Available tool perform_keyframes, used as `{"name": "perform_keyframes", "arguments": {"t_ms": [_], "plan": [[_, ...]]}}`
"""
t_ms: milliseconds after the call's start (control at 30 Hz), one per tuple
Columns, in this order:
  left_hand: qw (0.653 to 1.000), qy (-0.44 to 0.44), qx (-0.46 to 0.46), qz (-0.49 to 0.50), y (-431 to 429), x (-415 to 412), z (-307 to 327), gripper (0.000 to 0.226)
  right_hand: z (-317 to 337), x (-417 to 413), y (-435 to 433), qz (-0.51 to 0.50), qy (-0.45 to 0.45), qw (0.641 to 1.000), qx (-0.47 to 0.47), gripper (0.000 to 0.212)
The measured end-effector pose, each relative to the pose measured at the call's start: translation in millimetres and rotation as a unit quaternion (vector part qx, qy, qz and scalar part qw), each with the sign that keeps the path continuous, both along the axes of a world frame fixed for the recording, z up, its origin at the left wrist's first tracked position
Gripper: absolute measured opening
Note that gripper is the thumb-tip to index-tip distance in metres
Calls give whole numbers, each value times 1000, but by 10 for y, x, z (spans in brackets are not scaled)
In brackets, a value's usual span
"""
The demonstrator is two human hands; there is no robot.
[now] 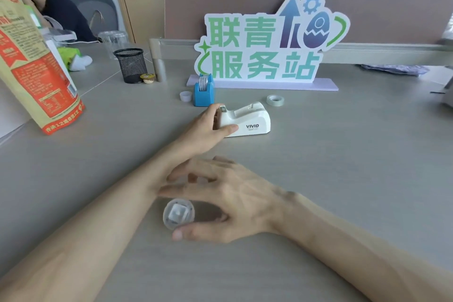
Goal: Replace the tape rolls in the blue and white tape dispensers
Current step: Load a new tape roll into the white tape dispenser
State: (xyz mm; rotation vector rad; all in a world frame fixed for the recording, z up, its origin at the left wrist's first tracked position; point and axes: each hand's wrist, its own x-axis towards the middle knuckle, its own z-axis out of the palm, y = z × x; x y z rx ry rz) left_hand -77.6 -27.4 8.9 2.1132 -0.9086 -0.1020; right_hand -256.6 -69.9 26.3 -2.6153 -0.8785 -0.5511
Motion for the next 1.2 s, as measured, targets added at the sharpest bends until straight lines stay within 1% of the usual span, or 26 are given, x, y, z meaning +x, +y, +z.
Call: {"name": "perform_keyframes", "arguments": {"t_ms": [100,200,267,367,500,567,633,700,800,933,1100,1200], "plan": [[1000,5,-8,-5,21,-2,8,59,-92,44,66,29,-16,999,-27,37],[1000,12,-11,-13,24,-4,11,57,-164,81,24,41,-14,999,17,25],[1000,15,-17,-16,28,-1,10,56,-170,90,-28,34,3,998,53,23],[999,16,-42,-6,32,-30,26,51,-107,119,-178,6,-10,996,88,24],[993,22,-109,26,44,-79,59,39,-33,121,-466,-60,-32,991,116,25],[989,-7,-140,55,80,-94,57,37,-34,116,-596,-94,-40,986,134,25],[980,-55,-168,87,145,-128,54,33,-38,134,-695,-124,-48,978,162,24],[972,-104,-186,94,231,-198,39,29,-40,165,-759,-146,-51,971,181,23],[970,-161,-174,44,323,-376,51,21,-50,183,-791,-164,-46,966,196,23],[973,-184,-132,-51,302,-535,103,22,-20,164,-786,-173,-15,949,262,17],[972,-182,-133,-65,278,-576,131,11,45,150,-808,-182,5,925,334,19],[971,-185,-137,-64,281,-585,134,11,58,144,-817,-175,40,911,370,19]]}}
